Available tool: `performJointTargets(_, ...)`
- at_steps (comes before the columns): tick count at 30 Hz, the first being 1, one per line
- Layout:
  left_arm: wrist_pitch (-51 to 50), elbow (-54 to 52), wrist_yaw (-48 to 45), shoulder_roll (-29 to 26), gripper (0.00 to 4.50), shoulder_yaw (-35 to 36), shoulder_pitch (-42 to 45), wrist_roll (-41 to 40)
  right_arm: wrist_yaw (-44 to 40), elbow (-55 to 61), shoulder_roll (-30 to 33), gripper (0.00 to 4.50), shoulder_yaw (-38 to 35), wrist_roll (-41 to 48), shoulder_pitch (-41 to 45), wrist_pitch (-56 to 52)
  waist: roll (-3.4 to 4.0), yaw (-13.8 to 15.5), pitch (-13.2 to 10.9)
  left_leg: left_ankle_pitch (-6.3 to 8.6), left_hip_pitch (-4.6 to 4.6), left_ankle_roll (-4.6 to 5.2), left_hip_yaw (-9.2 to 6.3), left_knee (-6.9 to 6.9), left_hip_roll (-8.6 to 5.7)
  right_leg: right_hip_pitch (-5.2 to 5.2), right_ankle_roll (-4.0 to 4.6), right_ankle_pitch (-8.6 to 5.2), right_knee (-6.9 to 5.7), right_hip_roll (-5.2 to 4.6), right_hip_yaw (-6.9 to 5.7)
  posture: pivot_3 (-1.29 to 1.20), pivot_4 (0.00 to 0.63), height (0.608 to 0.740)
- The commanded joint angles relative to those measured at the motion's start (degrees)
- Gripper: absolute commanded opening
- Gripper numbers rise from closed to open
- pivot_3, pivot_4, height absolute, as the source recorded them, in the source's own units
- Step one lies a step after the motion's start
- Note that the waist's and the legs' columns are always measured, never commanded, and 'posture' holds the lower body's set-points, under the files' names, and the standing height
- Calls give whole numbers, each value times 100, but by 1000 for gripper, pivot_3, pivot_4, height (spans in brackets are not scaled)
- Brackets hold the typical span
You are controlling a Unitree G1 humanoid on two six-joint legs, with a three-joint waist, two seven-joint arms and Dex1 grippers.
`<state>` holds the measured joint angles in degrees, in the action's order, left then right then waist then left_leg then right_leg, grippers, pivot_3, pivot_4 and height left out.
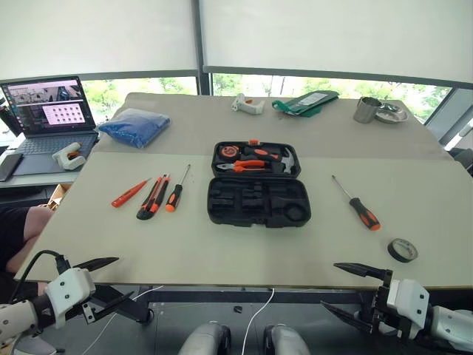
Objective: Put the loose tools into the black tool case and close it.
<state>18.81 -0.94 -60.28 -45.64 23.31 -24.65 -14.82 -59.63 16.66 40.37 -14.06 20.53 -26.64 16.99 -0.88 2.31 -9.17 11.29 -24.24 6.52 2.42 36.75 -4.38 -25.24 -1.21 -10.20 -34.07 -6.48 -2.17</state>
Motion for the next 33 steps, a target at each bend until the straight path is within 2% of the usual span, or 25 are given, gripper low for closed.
performJointTargets(1,-678,-420,267,36,4500,129,196,-570,231,187,-66,4485,-72,355,281,-334,-2,-1,-1,0,0,0,0,0,0,0,0,0,0,0,0,0,150,740)
performJointTargets(3,-1961,-777,852,159,4500,348,563,-1490,550,535,-260,4485,76,735,796,-663,-6,-6,-4,0,1,0,0,0,1,1,0,0,-2,0,0,0,150,740)
performJointTargets(6,-3001,-925,1756,390,4500,788,727,-1866,659,901,-473,4485,260,1173,1279,-986,-9,-17,-6,-1,-2,-1,0,0,4,1,-3,2,-16,6,0,0,150,740)
performJointTargets(9,-3606,-1040,2185,592,4500,1167,493,-2070,647,1051,-635,4485,335,1559,1539,-1170,-11,-43,-4,2,37,-13,0,0,7,13,-3,2,-14,6,-5,0,150,740)
performJointTargets(13,-4148,-1079,2413,697,4500,1554,201,-2206,575,1009,-713,4485,448,1472,1766,-1155,-19,-38,-1,42,49,-33,0,1,7,17,-11,3,-6,6,-19,0,150,740)
performJointTargets(16,-4418,-1200,2437,660,4500,1582,298,-2349,589,917,-771,4485,464,1388,1860,-1116,-23,31,1,49,49,-37,0,1,7,17,1,5,-5,6,-24,0,150,740)
performJointTargets(20,-5361,-1751,2721,360,4500,1346,809,-2760,549,835,-745,4485,427,1290,1962,-1096,-28,102,2,50,48,-35,0,3,7,22,4,-8,-5,4,-23,0,150,740)
performJointTargets(24,-6960,-2355,3991,84,4500,605,2285,-3130,494,679,-656,4485,316,1247,2067,-1102,-28,150,2,46,49,-41,0,10,7,26,6,-5,-11,7,-22,0,150,740)
performJointTargets(27,-7907,-2353,4862,307,4500,-9,3514,-3117,458,632,-616,4485,299,1198,2112,-1122,-27,135,2,36,59,-55,0,13,7,30,-42,36,-11,17,-18,0,150,740)
performJointTargets(29,-8285,-2126,5227,593,4500,-399,4199,-2978,478,592,-599,4485,308,1142,2157,-1133,-28,90,2,33,77,-60,0,16,8,40,-44,38,-13,30,-16,0,150,740)
performJointTargets(33,-8248,-1363,5908,1338,4500,-1158,5217,-2176,525,611,-581,4485,344,1099,2219,-1182,-34,56,-2,21,98,-81,-3,15,18,75,-21,31,-20,46,-14,0,150,740)
